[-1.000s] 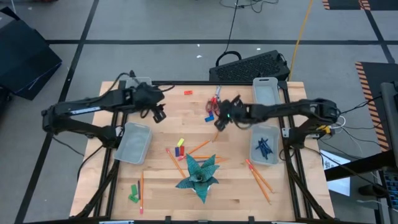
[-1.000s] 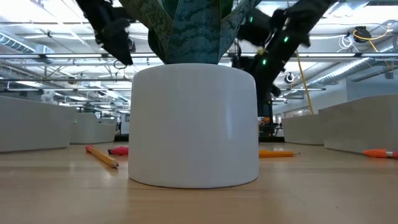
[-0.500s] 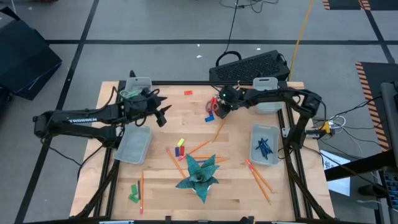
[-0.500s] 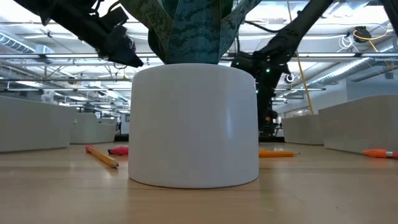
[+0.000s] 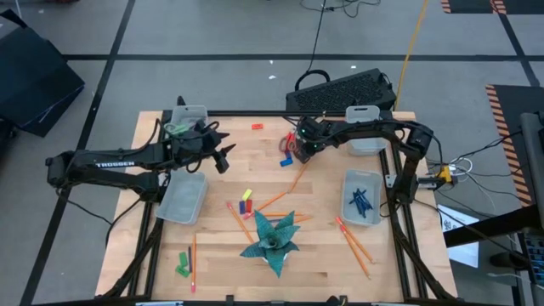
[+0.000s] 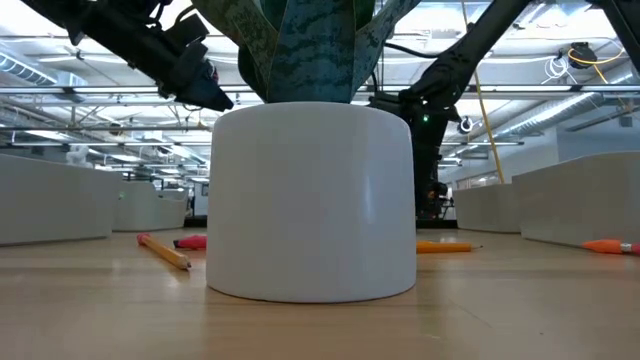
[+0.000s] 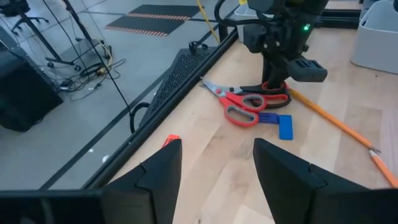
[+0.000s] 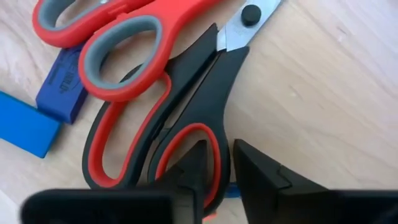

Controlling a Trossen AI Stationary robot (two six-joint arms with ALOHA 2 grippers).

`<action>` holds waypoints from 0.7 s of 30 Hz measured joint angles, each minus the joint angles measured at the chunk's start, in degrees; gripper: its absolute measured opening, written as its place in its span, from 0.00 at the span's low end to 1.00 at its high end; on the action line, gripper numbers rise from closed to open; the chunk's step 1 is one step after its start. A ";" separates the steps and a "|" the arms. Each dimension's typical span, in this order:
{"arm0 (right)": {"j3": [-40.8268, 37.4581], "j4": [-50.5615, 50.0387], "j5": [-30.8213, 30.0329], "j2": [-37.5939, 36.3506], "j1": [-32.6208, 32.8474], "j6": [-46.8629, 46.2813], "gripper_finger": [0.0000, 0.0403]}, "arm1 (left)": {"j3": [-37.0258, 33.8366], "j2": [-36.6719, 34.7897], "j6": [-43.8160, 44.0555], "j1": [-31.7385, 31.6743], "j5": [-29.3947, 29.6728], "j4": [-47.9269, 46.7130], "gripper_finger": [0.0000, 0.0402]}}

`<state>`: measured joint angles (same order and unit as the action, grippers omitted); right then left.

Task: Sort crayons/erasers/pens/pencils in bins
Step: Put the black scissors into the top left gray bin

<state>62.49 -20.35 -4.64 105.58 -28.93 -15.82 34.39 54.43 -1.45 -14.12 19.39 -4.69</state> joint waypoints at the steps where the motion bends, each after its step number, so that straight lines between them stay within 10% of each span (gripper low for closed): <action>1: -0.03 0.18 -0.09 0.00 0.00 -0.21 0.14 | 0.01 0.00 0.03 -0.01 0.01 -0.02 0.50; 21: -0.07 -4.95 1.81 -6.86 0.17 -2.61 0.06 | 0.02 0.00 1.97 -0.01 0.19 0.01 0.50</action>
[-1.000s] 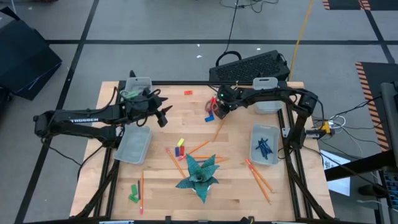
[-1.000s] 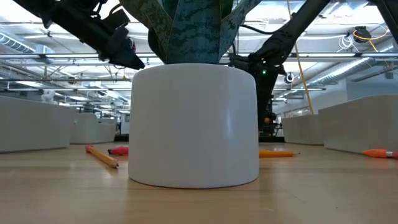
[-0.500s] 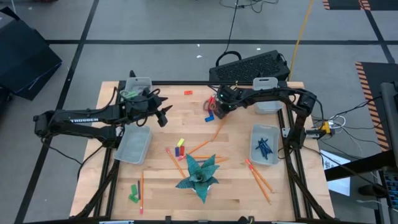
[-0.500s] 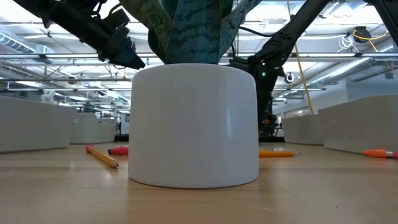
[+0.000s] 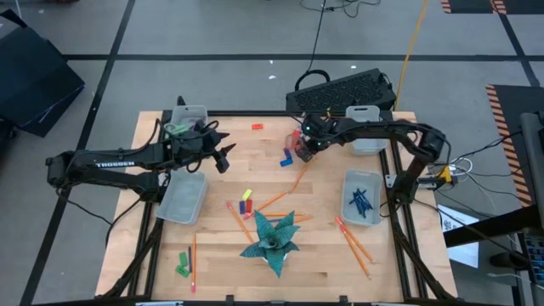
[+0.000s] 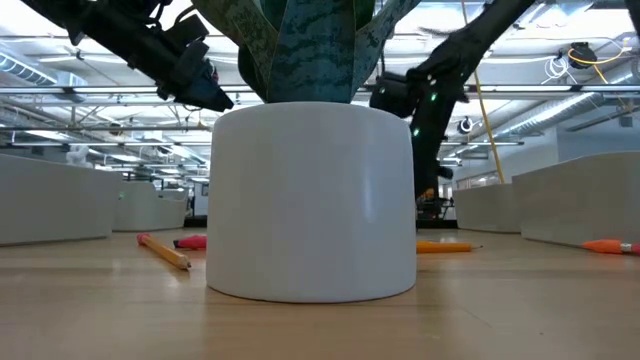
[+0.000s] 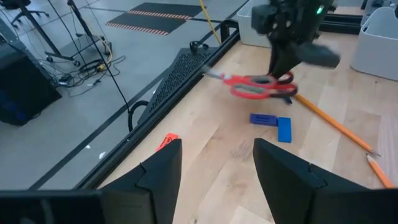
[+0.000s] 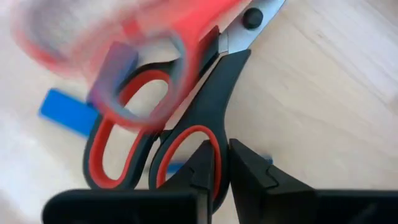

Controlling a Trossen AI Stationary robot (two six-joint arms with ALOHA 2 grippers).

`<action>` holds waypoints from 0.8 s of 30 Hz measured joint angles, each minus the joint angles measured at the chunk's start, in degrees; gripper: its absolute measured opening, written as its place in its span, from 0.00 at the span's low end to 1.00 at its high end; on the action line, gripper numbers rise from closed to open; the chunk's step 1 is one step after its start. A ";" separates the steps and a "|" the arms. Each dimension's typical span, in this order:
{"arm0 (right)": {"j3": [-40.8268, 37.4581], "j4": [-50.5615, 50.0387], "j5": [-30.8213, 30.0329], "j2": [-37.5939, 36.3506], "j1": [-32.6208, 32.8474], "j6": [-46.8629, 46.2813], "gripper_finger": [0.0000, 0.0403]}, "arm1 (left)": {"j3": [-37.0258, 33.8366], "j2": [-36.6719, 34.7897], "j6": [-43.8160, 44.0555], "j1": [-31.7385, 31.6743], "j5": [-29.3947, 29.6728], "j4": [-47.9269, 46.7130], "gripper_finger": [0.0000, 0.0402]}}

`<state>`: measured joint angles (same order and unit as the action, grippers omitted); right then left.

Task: Sort crayons/erasers/pens/pencils in bins
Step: Put the black scissors into the top left gray bin

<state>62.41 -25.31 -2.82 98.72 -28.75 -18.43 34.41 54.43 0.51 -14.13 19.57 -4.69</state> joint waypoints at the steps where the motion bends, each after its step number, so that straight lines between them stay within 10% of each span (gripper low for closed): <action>1: 0.00 -1.43 1.08 -1.13 0.00 -0.47 0.07 | 0.00 0.00 0.00 0.02 0.00 0.02 0.50; 18: 0.00 -4.69 5.91 -10.04 12.57 -1.05 0.07 | 0.04 0.00 3.04 0.02 -4.68 1.09 0.50; 24: 0.00 0.24 -5.93 -12.37 18.55 4.11 0.07 | 0.04 0.00 5.97 1.93 -14.41 6.71 0.50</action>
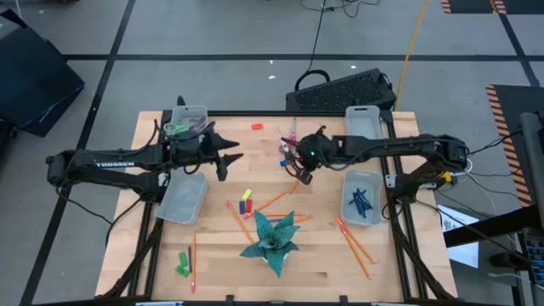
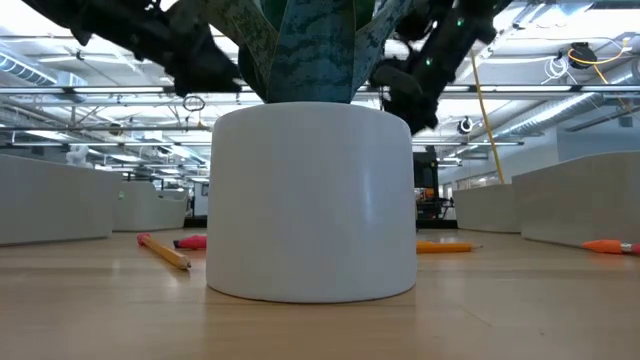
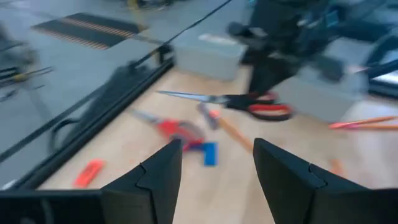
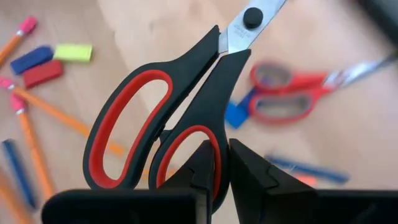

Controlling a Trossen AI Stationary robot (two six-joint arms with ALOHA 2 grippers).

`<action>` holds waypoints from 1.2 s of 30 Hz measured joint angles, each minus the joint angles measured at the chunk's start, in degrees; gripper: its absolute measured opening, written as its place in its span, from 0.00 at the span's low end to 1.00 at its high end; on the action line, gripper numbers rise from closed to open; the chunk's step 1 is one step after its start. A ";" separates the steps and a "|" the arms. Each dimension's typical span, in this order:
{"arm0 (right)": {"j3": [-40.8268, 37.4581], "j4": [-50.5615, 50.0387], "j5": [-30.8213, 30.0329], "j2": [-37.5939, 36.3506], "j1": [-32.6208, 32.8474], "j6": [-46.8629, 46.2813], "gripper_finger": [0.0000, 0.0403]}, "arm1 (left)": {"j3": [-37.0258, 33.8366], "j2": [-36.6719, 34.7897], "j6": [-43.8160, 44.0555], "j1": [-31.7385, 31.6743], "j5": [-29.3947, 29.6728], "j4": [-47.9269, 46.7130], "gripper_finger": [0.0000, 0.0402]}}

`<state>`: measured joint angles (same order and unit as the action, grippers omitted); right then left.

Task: Sort crayons/erasers/pens/pencils in bins
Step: Put the black scissors into the top left gray bin

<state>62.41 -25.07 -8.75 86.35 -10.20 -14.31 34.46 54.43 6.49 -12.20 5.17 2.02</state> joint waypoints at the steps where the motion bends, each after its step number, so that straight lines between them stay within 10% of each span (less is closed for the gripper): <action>1: 0.00 1.19 -2.69 -0.35 1.02 0.71 0.07 | 0.00 0.00 0.01 0.55 -0.76 0.70 0.50; 17: 0.00 27.14 -21.68 -1.05 10.79 19.30 0.07 | -1.69 9.87 -6.95 7.60 -6.67 22.55 0.79; 36: -0.04 40.05 -31.82 0.06 14.95 35.41 0.07 | -0.28 19.51 0.57 8.54 -0.41 40.86 0.70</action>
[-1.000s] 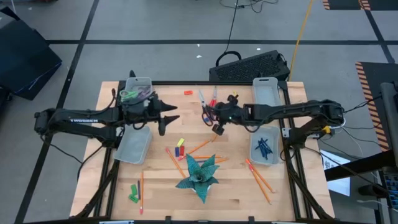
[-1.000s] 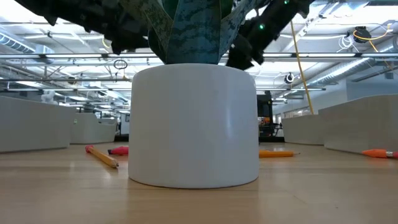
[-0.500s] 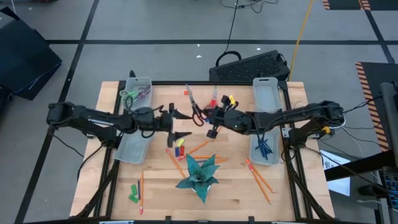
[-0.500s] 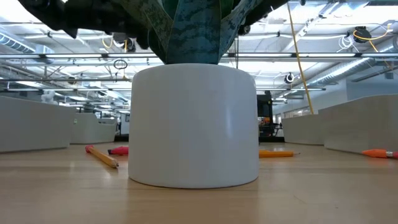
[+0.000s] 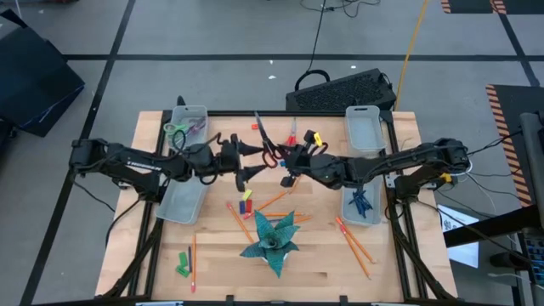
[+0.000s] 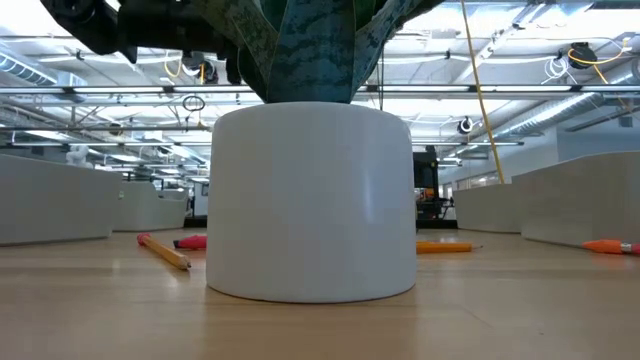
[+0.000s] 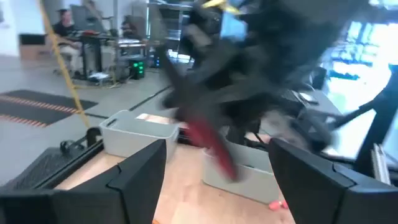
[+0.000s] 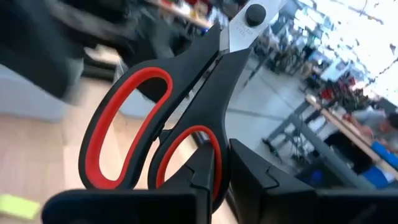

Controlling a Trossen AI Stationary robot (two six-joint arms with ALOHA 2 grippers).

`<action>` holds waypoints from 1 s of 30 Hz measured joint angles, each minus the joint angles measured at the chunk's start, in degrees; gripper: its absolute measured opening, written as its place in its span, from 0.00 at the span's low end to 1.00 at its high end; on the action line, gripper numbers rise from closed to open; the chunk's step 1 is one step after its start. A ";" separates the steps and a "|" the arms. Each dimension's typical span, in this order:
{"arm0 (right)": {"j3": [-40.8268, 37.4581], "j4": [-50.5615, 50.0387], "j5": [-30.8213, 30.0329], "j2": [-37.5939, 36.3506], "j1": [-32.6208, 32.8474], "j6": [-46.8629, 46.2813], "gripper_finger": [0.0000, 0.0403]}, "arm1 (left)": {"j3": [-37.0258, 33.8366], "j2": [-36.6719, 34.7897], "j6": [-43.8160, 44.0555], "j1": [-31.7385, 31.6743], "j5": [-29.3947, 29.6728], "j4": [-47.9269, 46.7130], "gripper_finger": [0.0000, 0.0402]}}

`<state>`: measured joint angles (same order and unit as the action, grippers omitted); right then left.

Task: Sort crayons/erasers/pens/pencils in bins
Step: Put the black scissors into the top left gray bin

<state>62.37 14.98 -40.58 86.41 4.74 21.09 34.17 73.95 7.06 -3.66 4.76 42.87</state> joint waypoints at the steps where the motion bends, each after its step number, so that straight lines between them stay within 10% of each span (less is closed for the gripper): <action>1: 0.00 0.97 0.10 0.00 0.05 0.67 0.07 | 0.00 0.03 1.22 -0.29 0.15 0.79 0.70; 9: 0.00 4.04 0.07 0.00 -0.10 3.20 0.07 | 0.02 0.01 7.89 -1.75 -0.23 6.35 0.64; 20: 0.00 4.75 -0.67 0.37 -0.60 6.58 0.07 | 0.02 0.01 14.56 -2.67 1.08 6.81 0.18; 30: -0.09 7.01 -1.56 1.75 -1.52 8.18 0.07 | 2.18 2.09 13.65 -2.80 5.15 4.57 0.40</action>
<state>62.28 21.99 -42.14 88.16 3.22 29.28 36.36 76.04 20.71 -6.46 9.91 47.44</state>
